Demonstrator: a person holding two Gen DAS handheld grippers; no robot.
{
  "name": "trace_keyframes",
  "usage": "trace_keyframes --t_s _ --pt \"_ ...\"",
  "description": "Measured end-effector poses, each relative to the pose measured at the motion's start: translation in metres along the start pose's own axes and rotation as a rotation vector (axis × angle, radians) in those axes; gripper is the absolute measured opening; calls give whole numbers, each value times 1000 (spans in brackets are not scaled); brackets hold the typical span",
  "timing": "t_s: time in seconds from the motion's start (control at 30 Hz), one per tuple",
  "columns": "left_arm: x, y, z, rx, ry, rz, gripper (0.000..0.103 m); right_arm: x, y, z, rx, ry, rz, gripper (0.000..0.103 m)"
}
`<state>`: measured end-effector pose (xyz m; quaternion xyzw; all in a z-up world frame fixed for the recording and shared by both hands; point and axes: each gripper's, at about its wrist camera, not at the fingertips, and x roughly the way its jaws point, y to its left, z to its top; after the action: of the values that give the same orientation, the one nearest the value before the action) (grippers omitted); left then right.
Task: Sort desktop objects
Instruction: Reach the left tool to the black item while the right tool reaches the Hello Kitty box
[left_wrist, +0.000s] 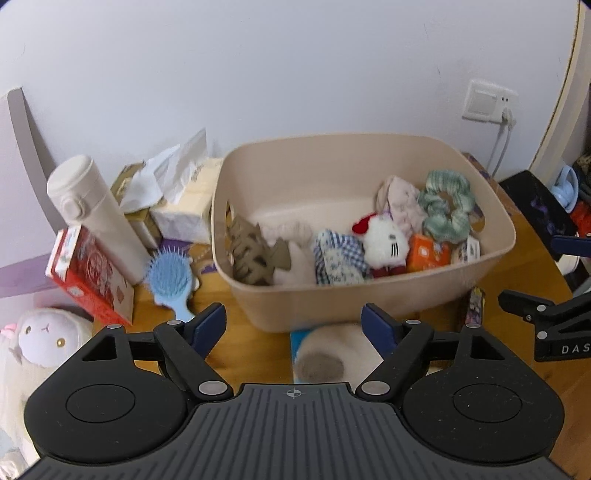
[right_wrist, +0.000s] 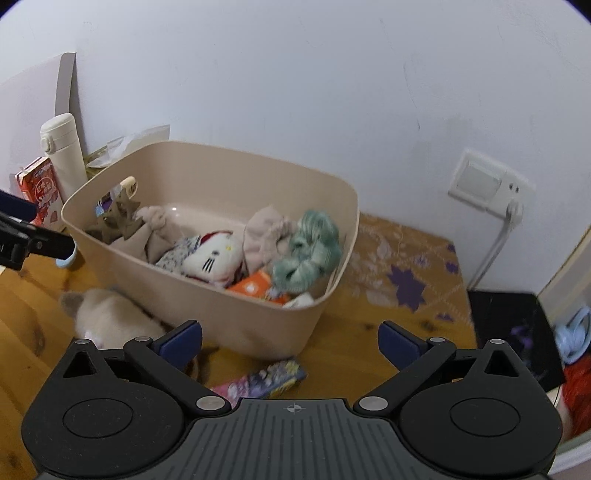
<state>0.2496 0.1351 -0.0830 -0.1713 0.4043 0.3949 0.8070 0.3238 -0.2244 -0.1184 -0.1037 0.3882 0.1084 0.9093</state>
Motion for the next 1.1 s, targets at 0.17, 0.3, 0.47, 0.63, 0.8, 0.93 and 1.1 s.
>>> trace_keyframes --t_s 0.17,0.3,0.47,0.63,0.8,0.93,1.1 --pt "7 1 -20 -14 54 -20 82 7 8 -14 27 59 23 103" --pt "12 -1 -40 -36 106 -37 82 16 16 -25 58 117 53 103" --pt "20 -4 -56 -47 155 -50 82 26 22 -36 109 182 80 103" --pt "29 -7 -65 -61 190 -54 82 35 21 -38 184 236 91 103" --pt "36 -8 -69 -96 213 -58 82 44 16 -41 288 294 127 103" --pt "43 -9 -69 -120 228 -59 82 49 16 -44 304 317 133 103" --pt "51 -6 -68 -174 230 -42 82 55 19 -42 303 319 146 103"
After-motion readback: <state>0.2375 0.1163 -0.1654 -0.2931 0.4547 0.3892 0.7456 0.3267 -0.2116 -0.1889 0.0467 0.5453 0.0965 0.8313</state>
